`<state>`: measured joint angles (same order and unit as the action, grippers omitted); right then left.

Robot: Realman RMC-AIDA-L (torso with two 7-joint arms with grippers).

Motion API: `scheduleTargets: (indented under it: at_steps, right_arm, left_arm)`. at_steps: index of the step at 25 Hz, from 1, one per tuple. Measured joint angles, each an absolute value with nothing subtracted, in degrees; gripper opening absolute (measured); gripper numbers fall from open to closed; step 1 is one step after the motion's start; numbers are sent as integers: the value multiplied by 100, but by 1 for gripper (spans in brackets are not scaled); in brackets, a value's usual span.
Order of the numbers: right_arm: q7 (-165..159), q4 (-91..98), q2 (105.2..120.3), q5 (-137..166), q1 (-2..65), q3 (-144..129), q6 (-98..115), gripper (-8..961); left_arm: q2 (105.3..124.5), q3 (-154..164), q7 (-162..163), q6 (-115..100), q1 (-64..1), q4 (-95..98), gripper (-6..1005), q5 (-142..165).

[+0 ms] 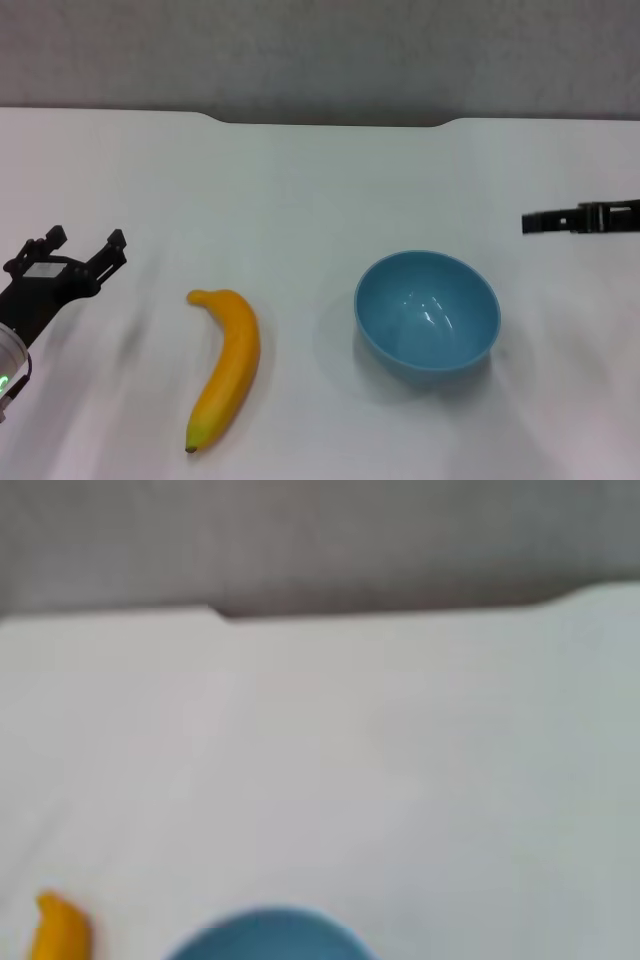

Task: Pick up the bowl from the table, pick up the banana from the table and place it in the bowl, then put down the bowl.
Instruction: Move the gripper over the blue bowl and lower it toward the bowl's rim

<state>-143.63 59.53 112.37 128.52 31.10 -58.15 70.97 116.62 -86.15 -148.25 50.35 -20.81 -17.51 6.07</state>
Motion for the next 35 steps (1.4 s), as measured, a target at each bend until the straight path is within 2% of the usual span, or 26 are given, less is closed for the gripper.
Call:
scheduleTargets:
  at_steps: [10,17,28,35]
  right_arm:
    - [-14769,5707,11284,14283,3748,-5666,7425,888]
    - [-14652,5253,11442,14268,4084,-5657,7373,888]
    - [-14677,4651,11408,14386,4218,-5671,7403,889]
    - [-14544,4322,11445,14423,4257,-5687,6835,889]
  left_arm:
    - [11663,-8613,-14817,5036,-2099,-1774,869,665]
    - [11676,-8611,-14817,5035,-2135,-1776,869,698]
    - [11681,-8492,-14749,4846,-2125,-2010,868,826]
    - [11688,-8480,-14722,4827,-2154,-2013,868,827]
